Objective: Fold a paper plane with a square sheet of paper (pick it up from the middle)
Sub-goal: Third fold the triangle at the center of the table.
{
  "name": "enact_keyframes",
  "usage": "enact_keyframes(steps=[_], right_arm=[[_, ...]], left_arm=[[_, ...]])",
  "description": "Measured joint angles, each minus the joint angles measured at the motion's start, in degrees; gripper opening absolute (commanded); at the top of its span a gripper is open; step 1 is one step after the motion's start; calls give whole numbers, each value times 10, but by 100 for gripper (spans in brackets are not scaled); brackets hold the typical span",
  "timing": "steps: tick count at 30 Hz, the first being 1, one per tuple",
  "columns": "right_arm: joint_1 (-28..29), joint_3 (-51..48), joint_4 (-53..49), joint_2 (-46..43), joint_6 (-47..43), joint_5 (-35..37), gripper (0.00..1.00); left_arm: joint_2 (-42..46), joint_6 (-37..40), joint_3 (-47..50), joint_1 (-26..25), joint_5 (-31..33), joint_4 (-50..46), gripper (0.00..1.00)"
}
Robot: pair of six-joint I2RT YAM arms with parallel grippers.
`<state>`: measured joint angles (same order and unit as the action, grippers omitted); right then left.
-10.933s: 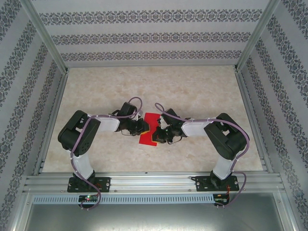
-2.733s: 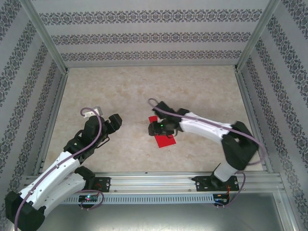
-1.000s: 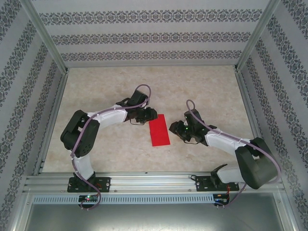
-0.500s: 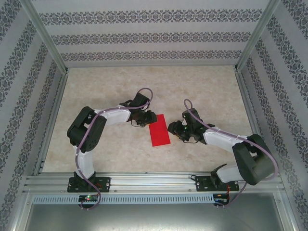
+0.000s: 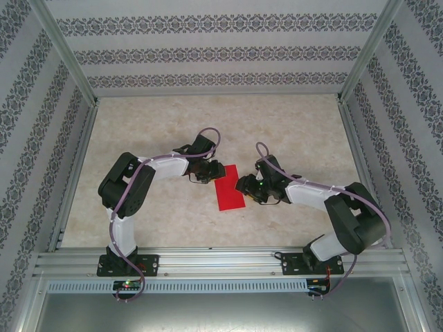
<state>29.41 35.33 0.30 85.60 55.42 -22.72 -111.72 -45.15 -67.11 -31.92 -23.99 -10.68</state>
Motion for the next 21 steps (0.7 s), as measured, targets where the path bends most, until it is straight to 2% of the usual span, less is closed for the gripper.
enact_keyframes(steps=[16, 21], right_arm=[[4, 4, 4, 24, 1, -2, 49], [4, 0, 39, 35, 21, -15, 47]], left_arm=[[0, 12, 0, 0, -5, 1, 34], [-2, 24, 0, 0, -15, 2, 35]])
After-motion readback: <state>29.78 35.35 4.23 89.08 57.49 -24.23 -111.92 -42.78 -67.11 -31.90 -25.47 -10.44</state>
